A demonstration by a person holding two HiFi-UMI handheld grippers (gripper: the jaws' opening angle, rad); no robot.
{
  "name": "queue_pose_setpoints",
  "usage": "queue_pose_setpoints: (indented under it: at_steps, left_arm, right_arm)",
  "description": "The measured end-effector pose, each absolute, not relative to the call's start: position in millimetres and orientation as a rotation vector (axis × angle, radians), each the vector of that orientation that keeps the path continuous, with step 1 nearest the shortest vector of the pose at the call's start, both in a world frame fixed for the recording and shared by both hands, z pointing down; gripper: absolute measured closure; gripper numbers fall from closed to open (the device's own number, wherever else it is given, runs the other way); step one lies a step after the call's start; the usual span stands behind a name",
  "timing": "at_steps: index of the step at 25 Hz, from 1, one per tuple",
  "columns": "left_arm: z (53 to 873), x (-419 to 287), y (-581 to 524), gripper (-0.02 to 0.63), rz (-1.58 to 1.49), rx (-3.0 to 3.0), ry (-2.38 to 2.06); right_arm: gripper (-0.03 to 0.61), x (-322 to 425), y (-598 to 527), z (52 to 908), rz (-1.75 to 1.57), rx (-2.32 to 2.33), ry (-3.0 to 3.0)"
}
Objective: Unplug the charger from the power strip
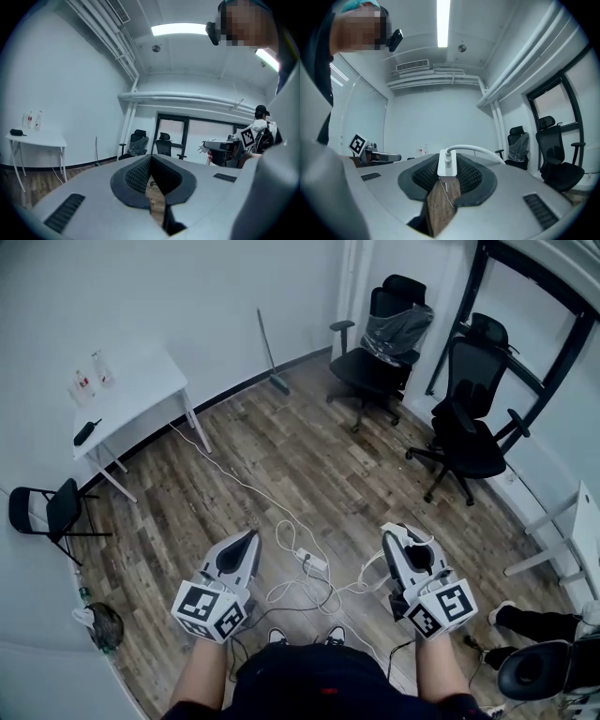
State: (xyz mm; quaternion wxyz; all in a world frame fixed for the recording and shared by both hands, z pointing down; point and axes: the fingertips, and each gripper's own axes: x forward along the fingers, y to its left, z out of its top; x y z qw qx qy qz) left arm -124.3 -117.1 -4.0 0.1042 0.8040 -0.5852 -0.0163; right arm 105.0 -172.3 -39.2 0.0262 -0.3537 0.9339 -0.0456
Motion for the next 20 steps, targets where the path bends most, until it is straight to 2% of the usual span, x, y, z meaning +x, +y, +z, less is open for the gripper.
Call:
queue_pose_setpoints:
  at_steps: [20]
  left_arm:
    - [-20.6, -114.9, -97.2, 0.594, -0.093, 2.432, -1.693]
  right_arm:
    - [0.474, 127.7, -163.3, -53.8, -0.144, -1.183, 2.821]
